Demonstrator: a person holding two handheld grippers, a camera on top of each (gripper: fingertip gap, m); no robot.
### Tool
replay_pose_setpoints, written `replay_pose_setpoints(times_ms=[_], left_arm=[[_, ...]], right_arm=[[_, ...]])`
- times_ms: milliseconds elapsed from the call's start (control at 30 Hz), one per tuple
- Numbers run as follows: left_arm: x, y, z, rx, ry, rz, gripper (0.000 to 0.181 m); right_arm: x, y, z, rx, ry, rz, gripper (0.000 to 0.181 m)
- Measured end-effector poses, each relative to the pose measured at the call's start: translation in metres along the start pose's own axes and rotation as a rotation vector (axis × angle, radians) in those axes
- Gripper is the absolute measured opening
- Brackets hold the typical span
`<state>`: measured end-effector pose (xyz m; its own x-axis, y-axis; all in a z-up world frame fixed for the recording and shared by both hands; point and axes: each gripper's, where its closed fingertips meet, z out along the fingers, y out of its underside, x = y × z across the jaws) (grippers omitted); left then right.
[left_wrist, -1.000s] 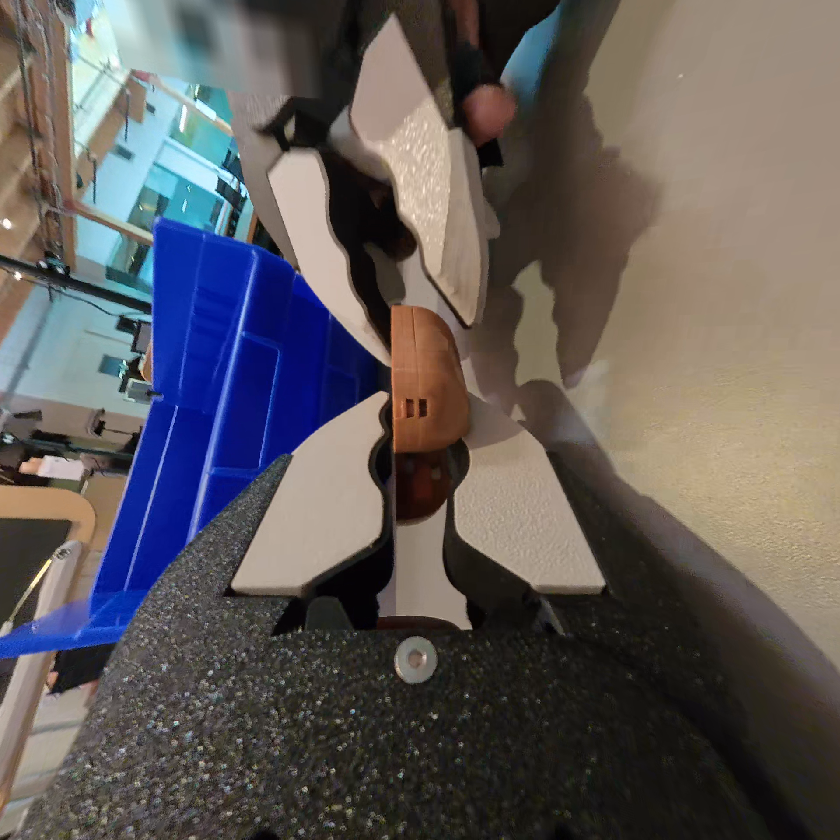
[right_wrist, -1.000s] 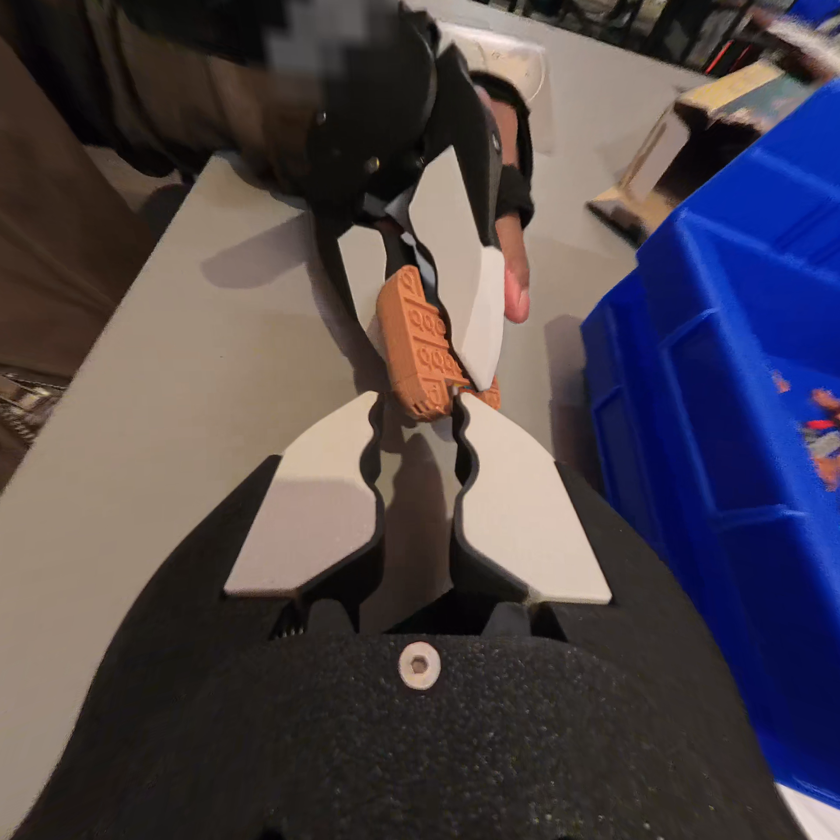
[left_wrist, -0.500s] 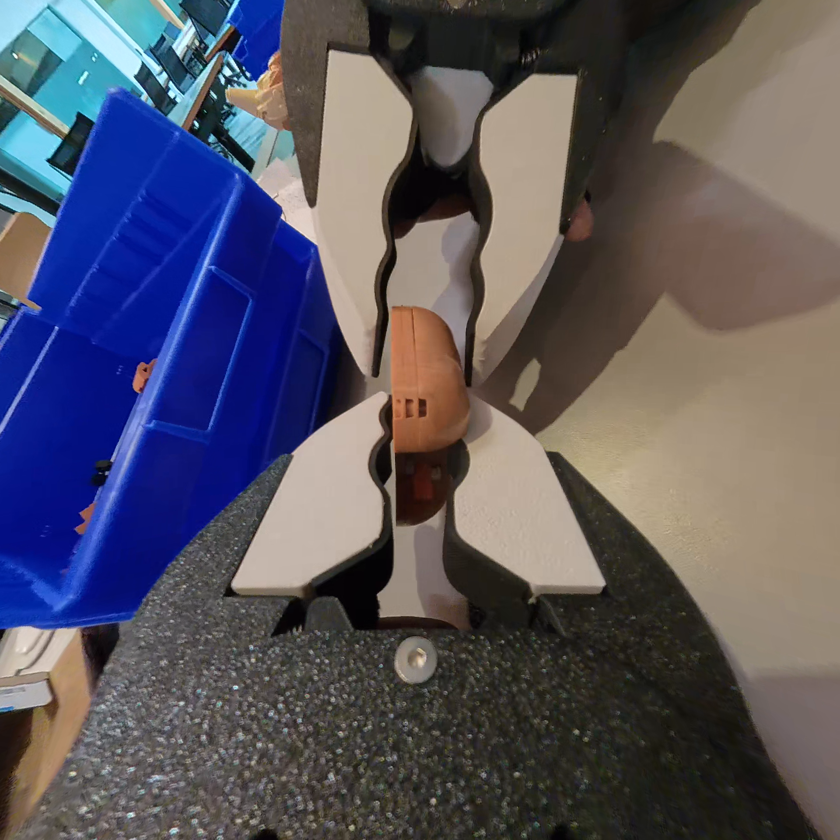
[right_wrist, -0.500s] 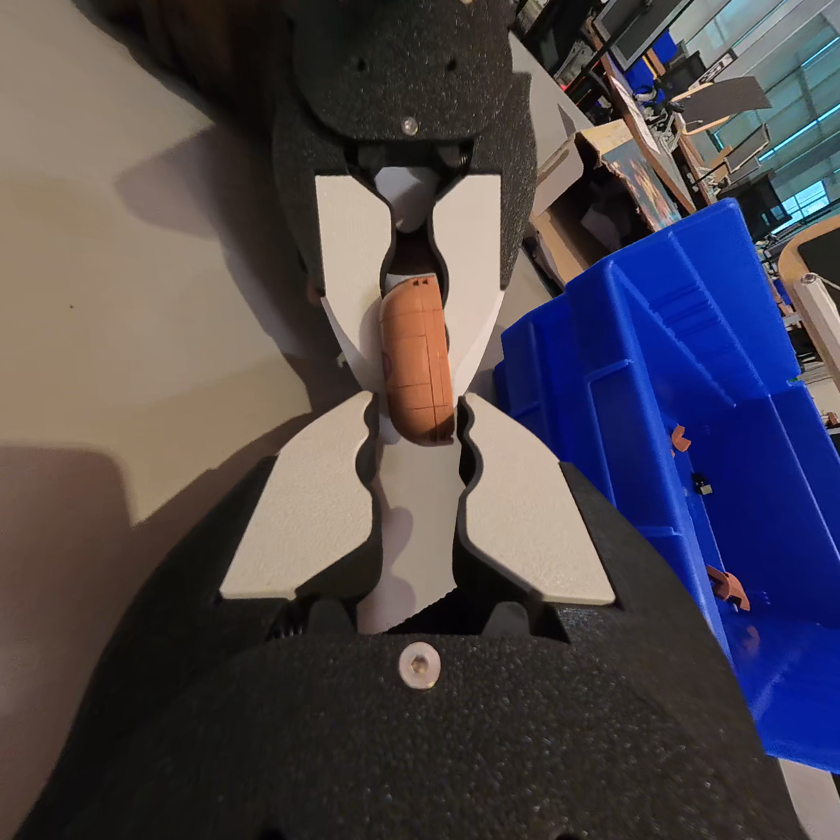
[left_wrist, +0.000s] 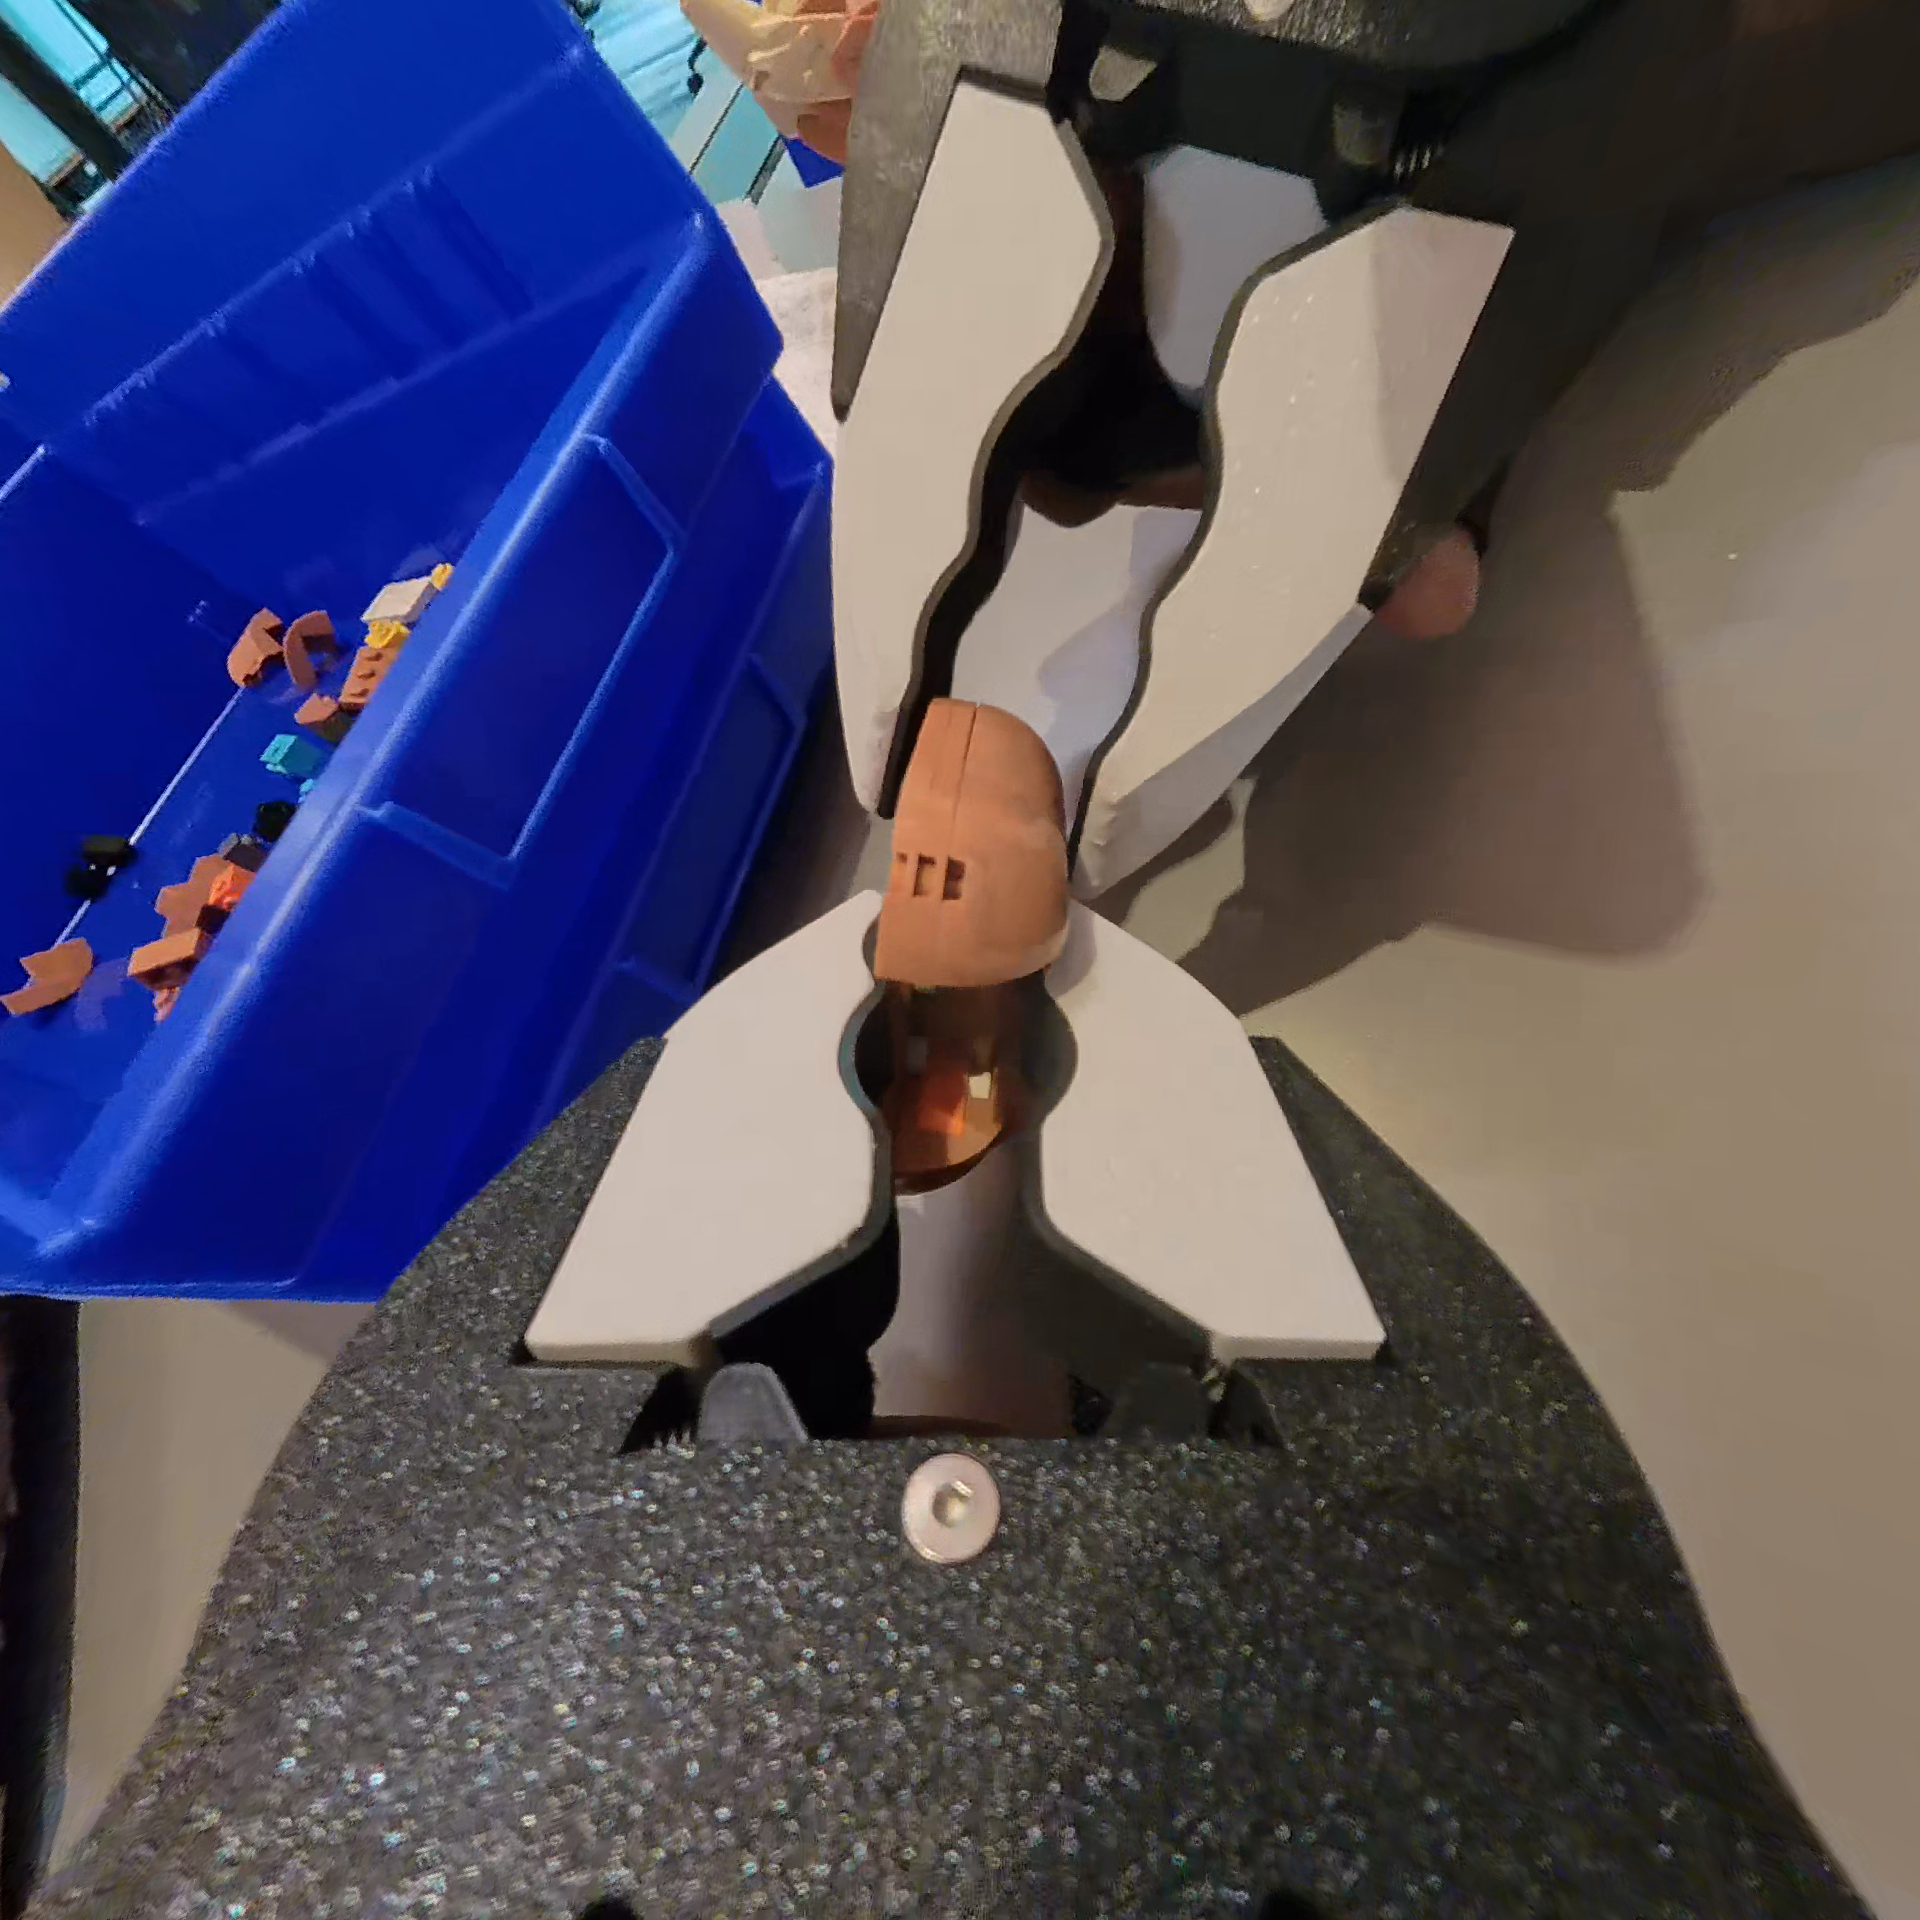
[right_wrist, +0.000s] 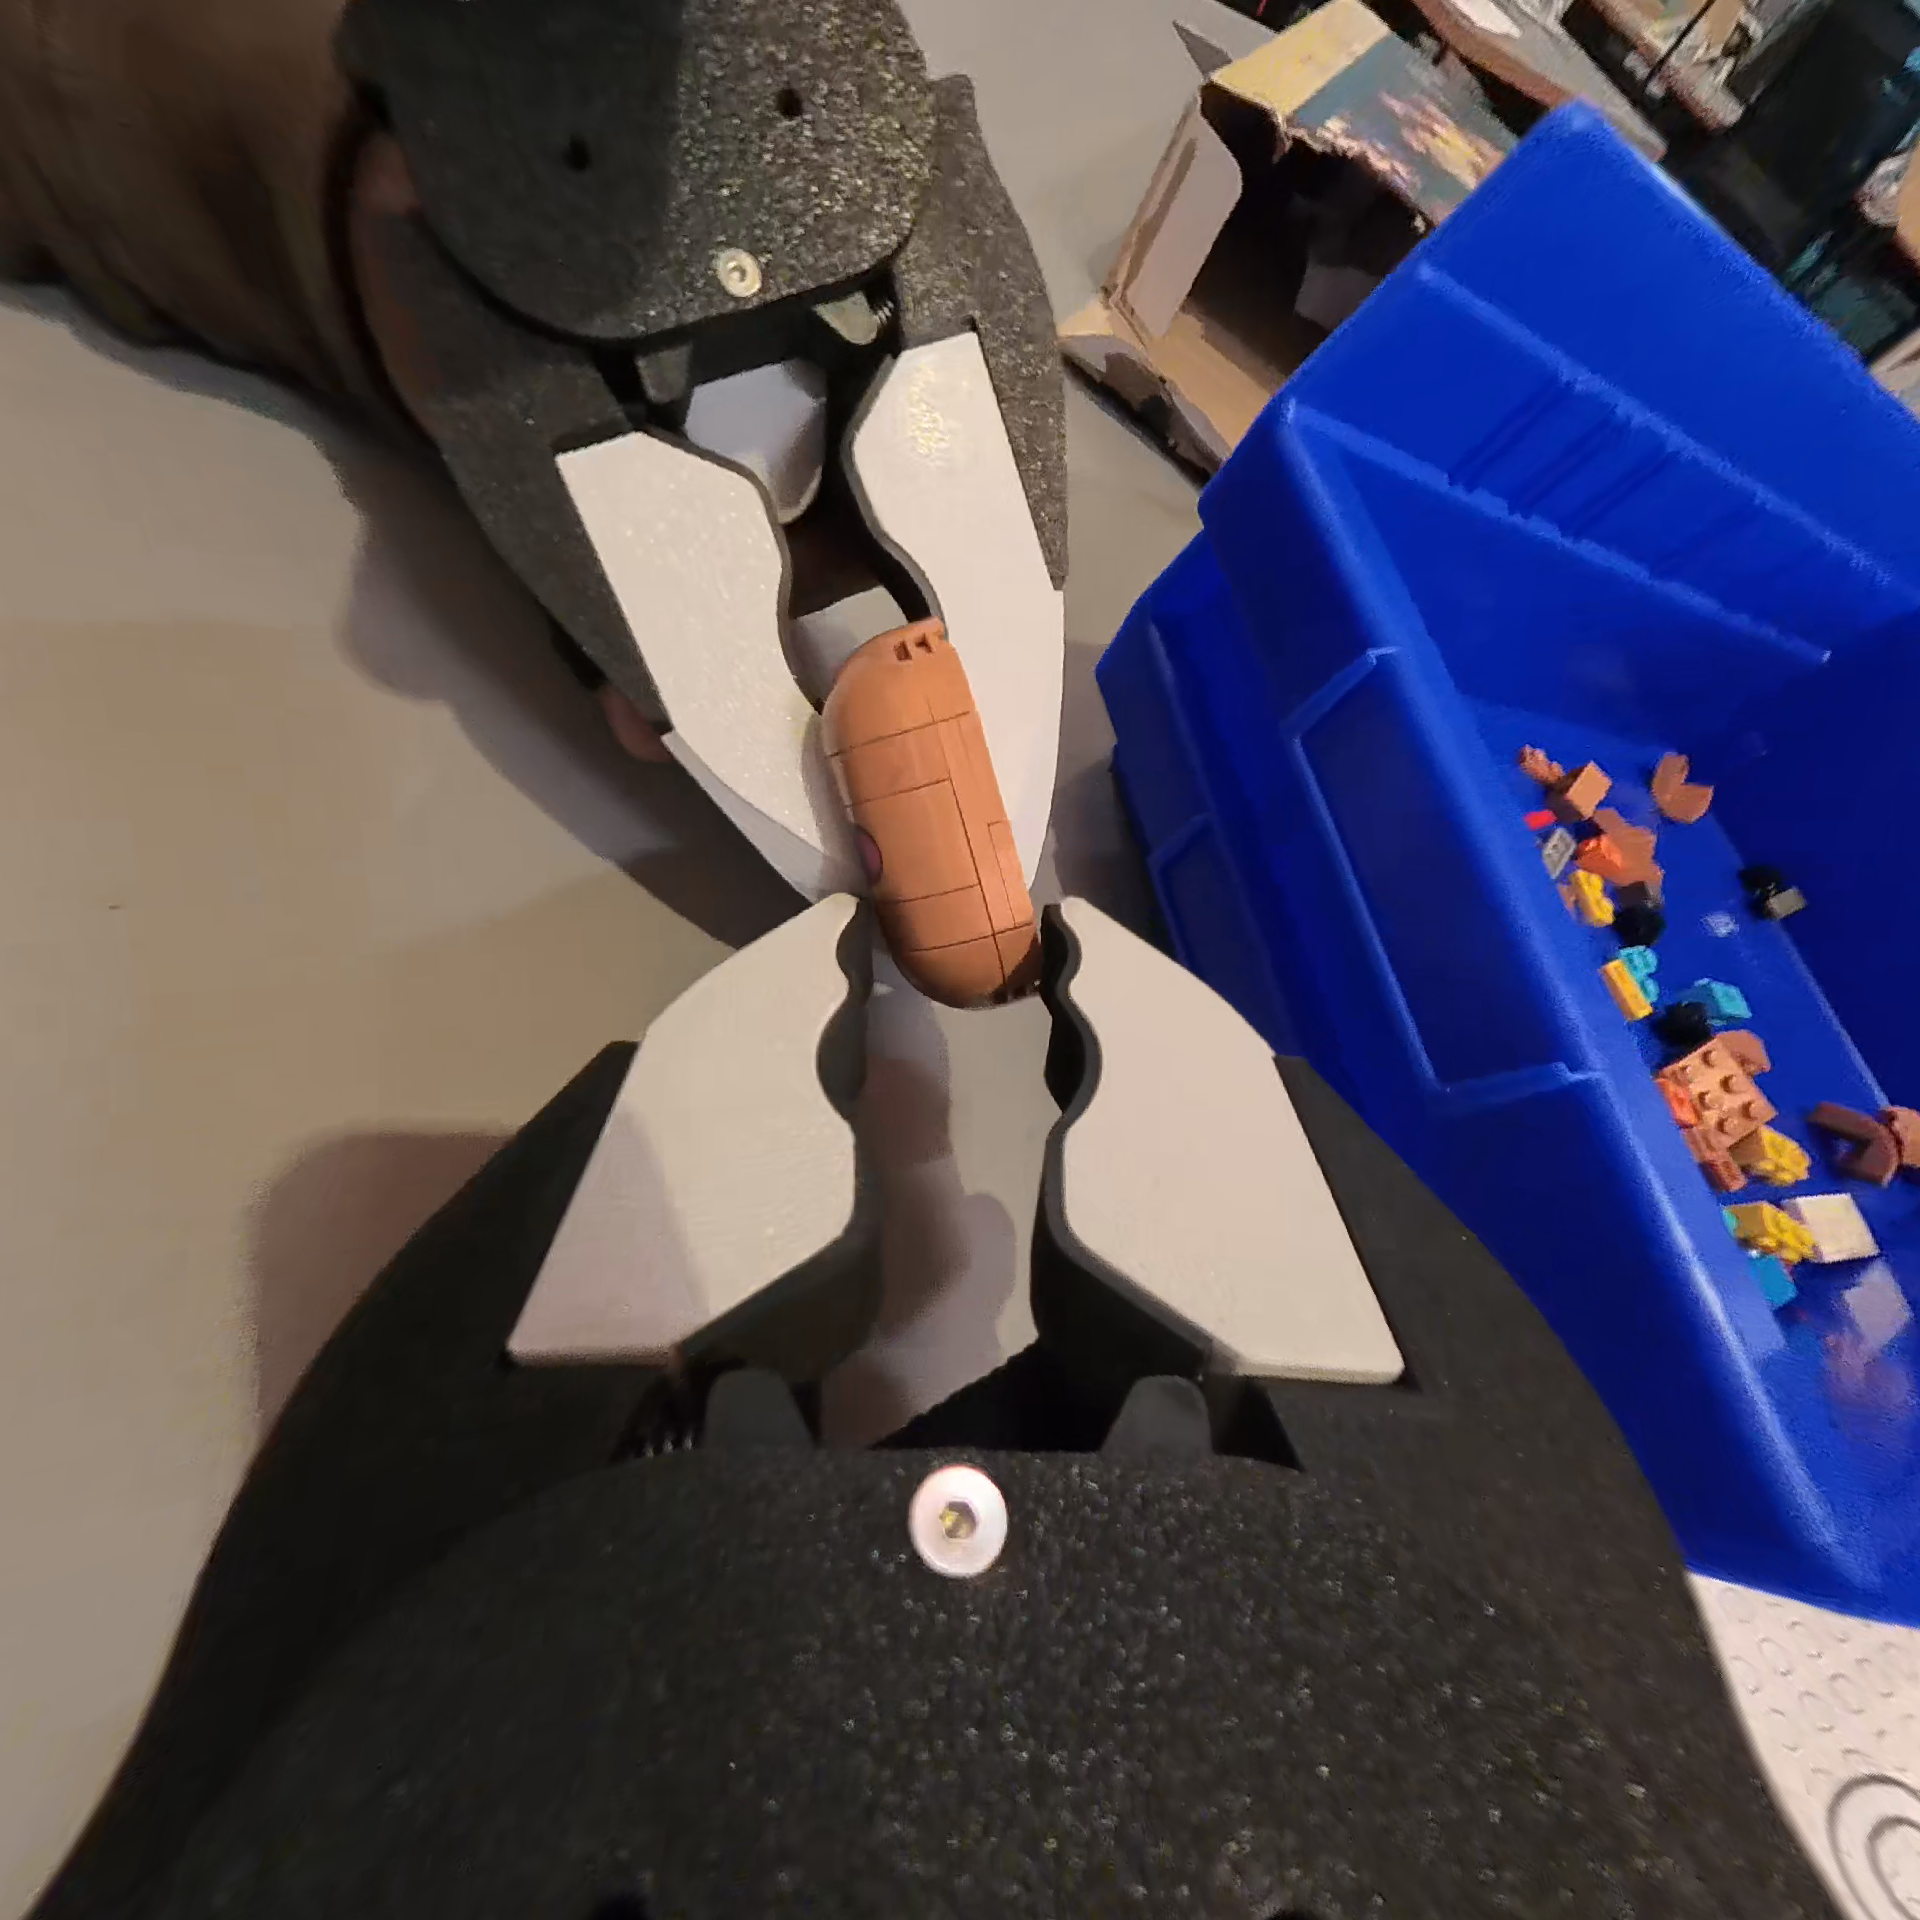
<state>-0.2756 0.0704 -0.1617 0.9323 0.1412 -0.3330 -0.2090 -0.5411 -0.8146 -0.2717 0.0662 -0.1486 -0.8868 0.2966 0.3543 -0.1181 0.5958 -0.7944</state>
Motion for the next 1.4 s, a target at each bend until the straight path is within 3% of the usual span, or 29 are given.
replay_pose_setpoints(times_ms=[167, 367, 800, 1133, 1400], left_arm=[[0.000, 0.002, 0.000, -0.009, 0.052, -0.164, 0.020], [0.000, 0.001, -0.007, 0.049, 0.223, -0.490, 0.020], [0.010, 0.001, -0.003, 0.023, 0.348, -0.778, 0.020], [0.014, 0.009, 0.009, -0.083, 0.235, -0.693, 0.020], [0.008, 0.010, 0.016, -0.134, 0.077, -0.539, 0.020]], right_arm=[[0.006, -0.001, -0.001, 0.032, 0.030, -0.005, 0.035], [0.019, -0.003, -0.007, 0.020, 0.236, -0.303, 0.032], [0.020, 0.000, -0.001, -0.067, 0.351, -0.496, 0.034], [0.016, 0.009, 0.007, -0.169, 0.396, -0.665, 0.026], [0.024, 0.010, 0.008, -0.212, 0.411, -0.580, 0.022]])
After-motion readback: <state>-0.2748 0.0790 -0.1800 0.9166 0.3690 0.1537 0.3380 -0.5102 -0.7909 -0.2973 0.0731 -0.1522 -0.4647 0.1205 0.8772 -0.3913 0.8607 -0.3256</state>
